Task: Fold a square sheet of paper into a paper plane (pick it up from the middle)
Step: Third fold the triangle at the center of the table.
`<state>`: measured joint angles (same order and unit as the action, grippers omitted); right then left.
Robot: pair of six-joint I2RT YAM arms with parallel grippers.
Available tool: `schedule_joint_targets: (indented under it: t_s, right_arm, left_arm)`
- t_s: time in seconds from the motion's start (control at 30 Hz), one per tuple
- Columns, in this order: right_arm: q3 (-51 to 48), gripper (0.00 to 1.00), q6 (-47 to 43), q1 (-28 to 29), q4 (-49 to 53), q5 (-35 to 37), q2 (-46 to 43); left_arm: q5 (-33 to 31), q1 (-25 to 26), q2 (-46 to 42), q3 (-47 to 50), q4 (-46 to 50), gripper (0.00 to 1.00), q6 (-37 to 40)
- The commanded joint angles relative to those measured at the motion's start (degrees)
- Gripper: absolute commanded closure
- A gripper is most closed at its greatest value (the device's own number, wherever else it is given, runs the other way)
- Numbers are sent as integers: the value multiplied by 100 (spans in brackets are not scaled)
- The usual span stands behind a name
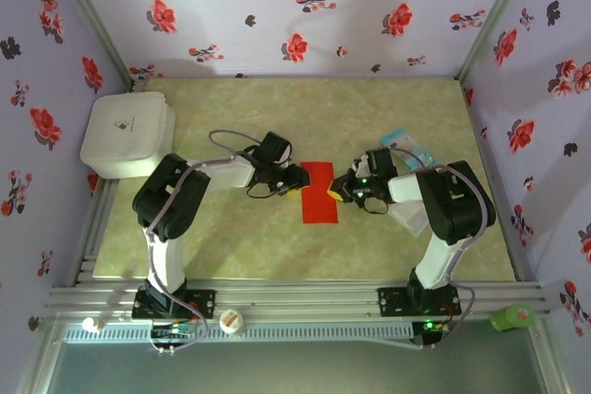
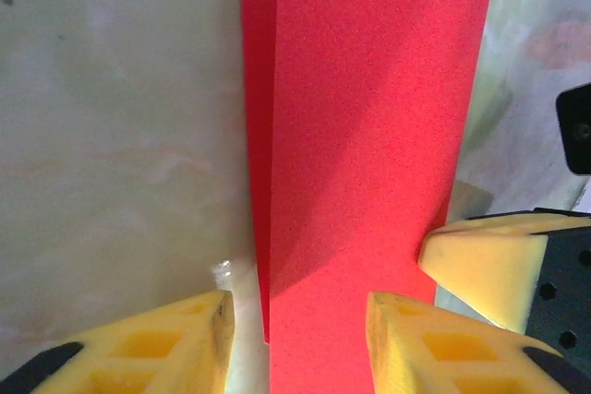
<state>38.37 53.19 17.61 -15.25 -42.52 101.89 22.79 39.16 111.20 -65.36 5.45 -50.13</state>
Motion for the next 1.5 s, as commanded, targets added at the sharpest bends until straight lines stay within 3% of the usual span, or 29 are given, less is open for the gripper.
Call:
schedule_joint_targets:
  t_s: [0.0,0.9,1.27,1.47]
  right_arm:
    - [-199,94,78,-10,334,489,246]
    - [-126,91,52,-12,466,527,115]
    - [-185,85,130,-6,-218,346,-424]
    - [-342,72,-337,121,-242,780,-1103]
  left_arm:
    - [134,55,78,67,-150,59,-128]
    - [145,26,-32,313,-545,87,-406]
    - [127,-205,-341,587,-595,94,-485]
    - [304,-377,-608,780,-678,94,-571]
